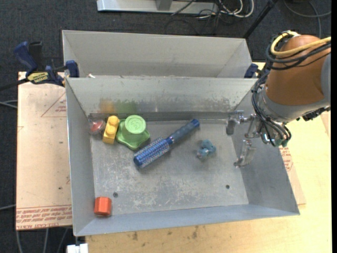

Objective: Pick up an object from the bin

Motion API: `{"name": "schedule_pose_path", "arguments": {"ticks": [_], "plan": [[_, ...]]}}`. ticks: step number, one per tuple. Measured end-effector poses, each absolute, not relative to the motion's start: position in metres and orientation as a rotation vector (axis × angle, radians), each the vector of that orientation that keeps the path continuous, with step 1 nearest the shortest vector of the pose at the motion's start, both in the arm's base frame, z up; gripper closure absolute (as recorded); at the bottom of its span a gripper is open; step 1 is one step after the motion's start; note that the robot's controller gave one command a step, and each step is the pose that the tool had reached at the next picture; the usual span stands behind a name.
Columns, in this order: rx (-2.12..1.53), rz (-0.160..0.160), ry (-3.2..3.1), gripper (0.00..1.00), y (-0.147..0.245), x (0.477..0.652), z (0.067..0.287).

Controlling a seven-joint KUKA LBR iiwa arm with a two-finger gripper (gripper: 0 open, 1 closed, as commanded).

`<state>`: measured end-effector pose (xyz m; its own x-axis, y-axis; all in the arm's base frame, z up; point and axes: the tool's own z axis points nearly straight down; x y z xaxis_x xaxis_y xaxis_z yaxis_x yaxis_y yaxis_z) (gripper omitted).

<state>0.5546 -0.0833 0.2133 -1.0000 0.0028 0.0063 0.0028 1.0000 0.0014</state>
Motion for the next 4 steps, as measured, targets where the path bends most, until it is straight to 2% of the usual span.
{"name": "schedule_pose_path", "arguments": {"ticks": [1, 2, 3, 4], "plan": [[0.570, -0.005, -3.087, 0.00, -0.043, 0.572, 0.067], [0.600, 0.003, -3.092, 0.00, -0.069, 0.608, 0.102], [0.787, -0.001, -3.045, 0.00, -0.055, 0.613, 0.103], [1.161, -0.002, -2.919, 0.00, -0.073, 0.613, 0.069]]}}
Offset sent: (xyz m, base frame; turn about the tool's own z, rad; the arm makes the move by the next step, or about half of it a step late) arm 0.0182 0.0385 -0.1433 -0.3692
